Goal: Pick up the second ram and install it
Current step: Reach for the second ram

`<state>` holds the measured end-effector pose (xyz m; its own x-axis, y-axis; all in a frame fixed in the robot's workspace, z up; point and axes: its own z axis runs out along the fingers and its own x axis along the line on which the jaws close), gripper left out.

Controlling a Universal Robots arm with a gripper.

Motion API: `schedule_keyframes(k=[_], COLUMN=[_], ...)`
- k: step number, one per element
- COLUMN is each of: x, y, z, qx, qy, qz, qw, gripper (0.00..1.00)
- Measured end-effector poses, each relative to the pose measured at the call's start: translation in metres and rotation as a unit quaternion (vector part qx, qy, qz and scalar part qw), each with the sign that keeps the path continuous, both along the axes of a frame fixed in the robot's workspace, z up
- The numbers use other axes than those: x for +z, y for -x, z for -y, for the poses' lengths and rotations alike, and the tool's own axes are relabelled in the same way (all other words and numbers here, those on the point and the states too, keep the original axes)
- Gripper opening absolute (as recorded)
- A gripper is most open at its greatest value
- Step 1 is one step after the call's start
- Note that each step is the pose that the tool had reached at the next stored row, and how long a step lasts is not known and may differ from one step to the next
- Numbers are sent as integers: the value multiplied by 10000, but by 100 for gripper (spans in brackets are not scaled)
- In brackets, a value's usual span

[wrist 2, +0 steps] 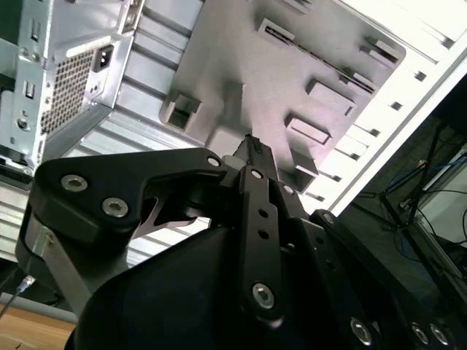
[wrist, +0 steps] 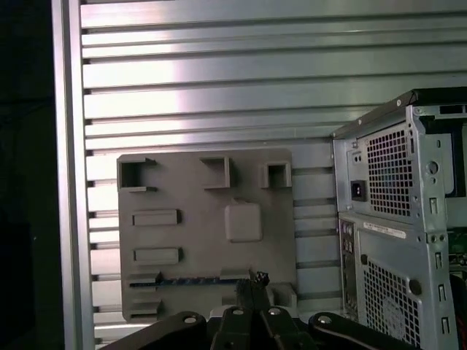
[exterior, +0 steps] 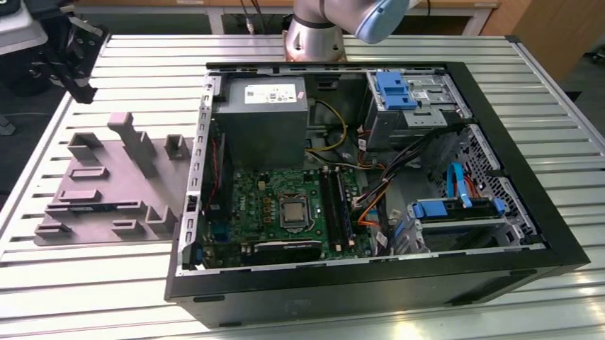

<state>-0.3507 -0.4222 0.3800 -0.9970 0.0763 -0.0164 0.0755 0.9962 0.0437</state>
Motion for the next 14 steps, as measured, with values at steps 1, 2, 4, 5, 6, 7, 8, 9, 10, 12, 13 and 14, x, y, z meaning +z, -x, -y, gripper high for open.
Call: schedule_keyframes(k=[1, 2, 4, 5, 6, 7, 8, 9, 10, 12, 13, 14], x=[-1, -2, -4, -5, -6, -6, -7, -8, -10, -11, -12, -13], y=[30, 62, 120, 149, 177, 206, 234, 261, 290, 346, 375, 405], z=[0, 0, 0, 0, 0, 0, 0, 0, 0, 0, 0, 0], qx=[0, 0, 1, 1, 1, 0, 0, 0, 0, 0, 0, 0], qy=[0, 0, 0, 0, 0, 0, 0, 0, -1, 0, 0, 0], qz=[0, 0, 0, 0, 0, 0, 0, 0, 1, 0, 0, 0], qw=[10000, 10000, 10000, 10000, 10000, 10000, 10000, 10000, 10000, 10000, 10000, 10000], gripper=[11, 11, 11, 11, 11, 11, 11, 11, 11, 11, 11, 11])
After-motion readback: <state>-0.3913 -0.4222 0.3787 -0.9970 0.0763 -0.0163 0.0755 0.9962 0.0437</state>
